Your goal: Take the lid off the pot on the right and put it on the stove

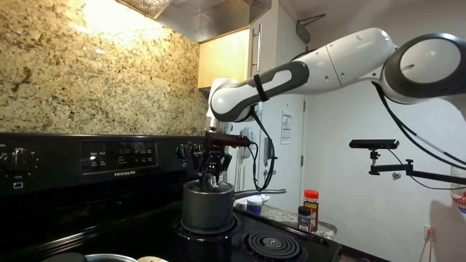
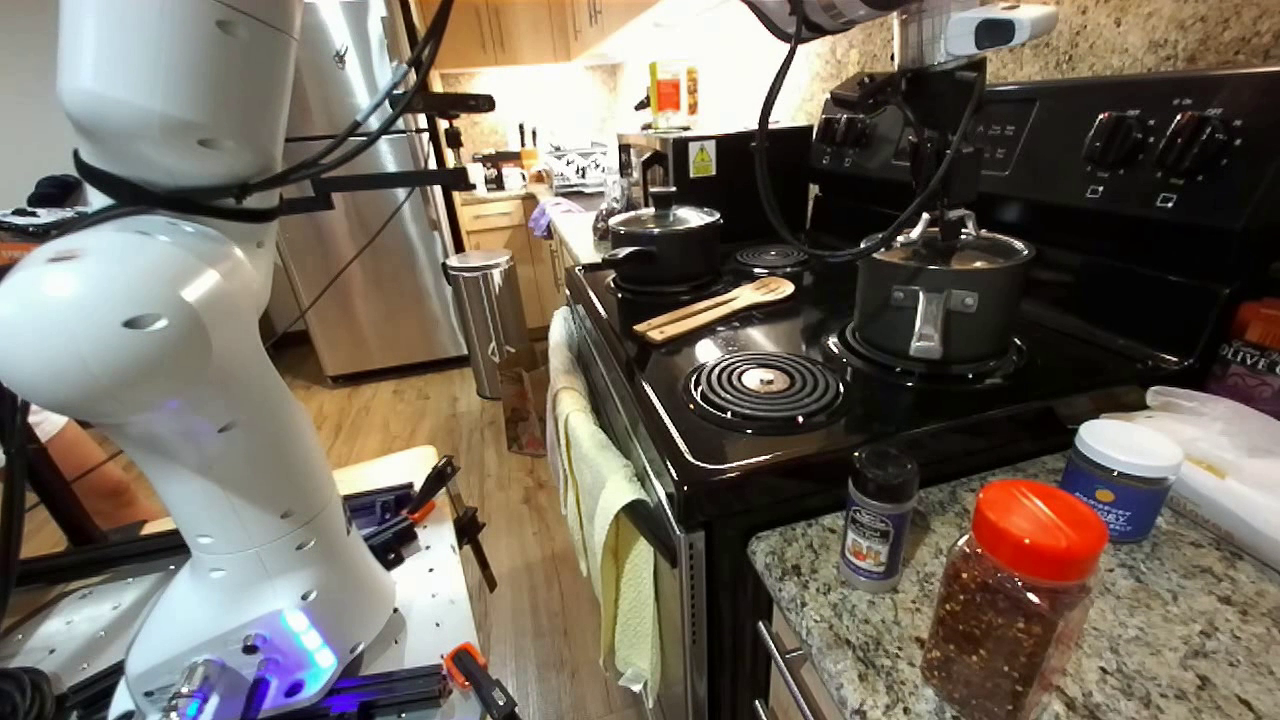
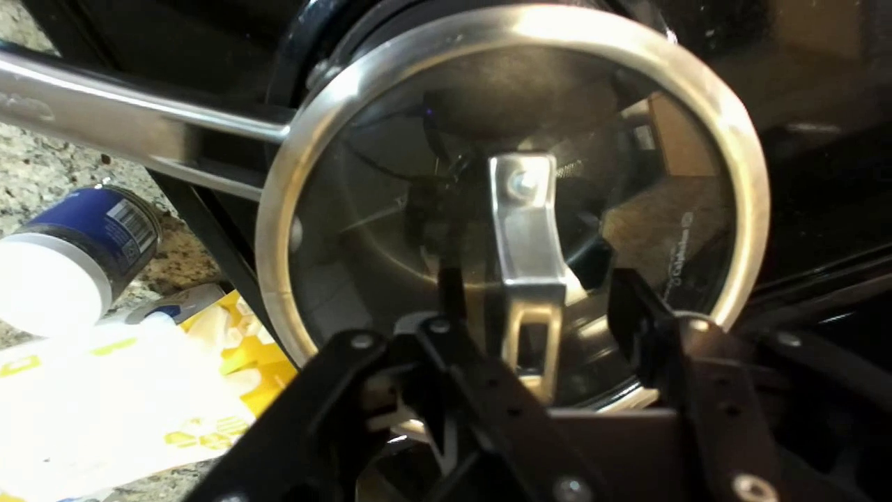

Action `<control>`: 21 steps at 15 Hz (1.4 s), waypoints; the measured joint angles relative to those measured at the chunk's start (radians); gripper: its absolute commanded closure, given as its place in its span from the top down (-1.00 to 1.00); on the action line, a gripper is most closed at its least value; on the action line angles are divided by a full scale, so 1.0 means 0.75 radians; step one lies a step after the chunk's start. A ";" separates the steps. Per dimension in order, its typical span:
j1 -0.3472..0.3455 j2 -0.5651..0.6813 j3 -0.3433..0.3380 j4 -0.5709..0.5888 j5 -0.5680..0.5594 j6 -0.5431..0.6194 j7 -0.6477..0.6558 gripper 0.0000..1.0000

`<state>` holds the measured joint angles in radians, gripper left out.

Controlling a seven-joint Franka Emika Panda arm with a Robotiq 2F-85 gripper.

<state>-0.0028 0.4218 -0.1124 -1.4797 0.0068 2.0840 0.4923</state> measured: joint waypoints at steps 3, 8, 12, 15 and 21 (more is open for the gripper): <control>-0.002 0.000 0.000 0.001 0.007 -0.002 0.000 -0.84; -0.012 0.000 -0.001 0.004 0.010 -0.002 0.000 -0.90; -0.011 -0.001 -0.003 0.004 0.009 -0.003 0.000 -0.90; -0.007 -0.008 -0.004 0.005 -0.001 -0.004 0.000 -0.90; 0.015 -0.072 -0.006 0.010 -0.048 -0.004 0.000 -0.90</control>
<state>0.0084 0.3681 -0.1171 -1.4723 -0.0294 2.0809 0.4923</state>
